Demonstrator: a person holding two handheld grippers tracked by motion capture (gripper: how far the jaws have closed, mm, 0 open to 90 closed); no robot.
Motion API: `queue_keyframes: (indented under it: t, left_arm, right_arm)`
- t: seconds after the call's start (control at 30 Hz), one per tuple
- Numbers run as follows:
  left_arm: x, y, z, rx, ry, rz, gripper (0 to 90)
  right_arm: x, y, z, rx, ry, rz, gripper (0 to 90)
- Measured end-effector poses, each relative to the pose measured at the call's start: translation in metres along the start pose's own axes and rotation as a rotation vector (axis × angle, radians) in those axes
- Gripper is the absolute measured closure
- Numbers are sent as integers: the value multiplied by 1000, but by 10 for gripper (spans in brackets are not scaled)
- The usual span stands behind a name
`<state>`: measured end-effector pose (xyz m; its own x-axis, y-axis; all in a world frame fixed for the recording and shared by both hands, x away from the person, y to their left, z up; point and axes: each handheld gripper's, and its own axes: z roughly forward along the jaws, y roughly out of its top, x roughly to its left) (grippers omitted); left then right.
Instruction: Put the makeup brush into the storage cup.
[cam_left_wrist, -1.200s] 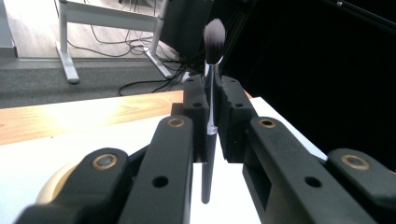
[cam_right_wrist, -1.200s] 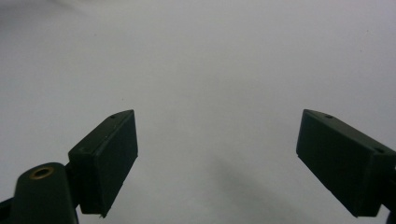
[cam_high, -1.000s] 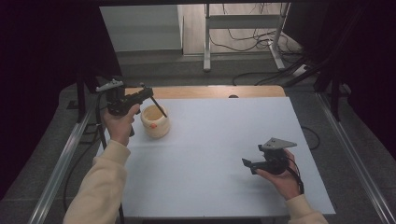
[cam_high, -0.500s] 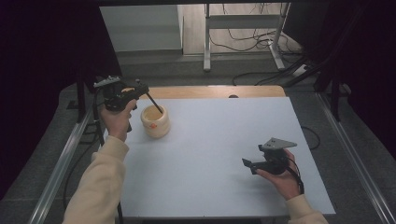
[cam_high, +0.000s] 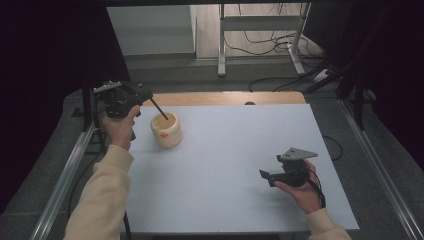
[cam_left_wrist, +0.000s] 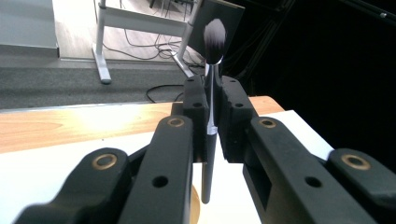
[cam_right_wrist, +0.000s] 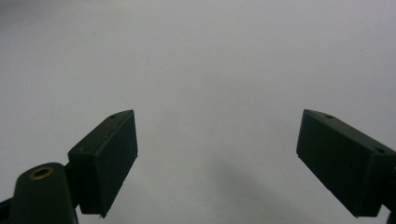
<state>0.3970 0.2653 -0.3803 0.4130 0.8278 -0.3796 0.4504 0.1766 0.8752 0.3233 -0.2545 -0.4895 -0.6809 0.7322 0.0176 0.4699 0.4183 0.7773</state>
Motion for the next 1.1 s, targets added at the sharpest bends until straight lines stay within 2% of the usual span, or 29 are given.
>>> queue_keyframes:
  t: [0.5, 1.1]
  left_arm:
    - [9, -10, 4, 23, 34, 5, 830]
    - [9, -29, 20, 50, 38, 22, 830]
  right_arm:
    - [1, 0, 0, 1, -1, -3, 129]
    - [1, 0, 1, 5, -3, -2, 130]
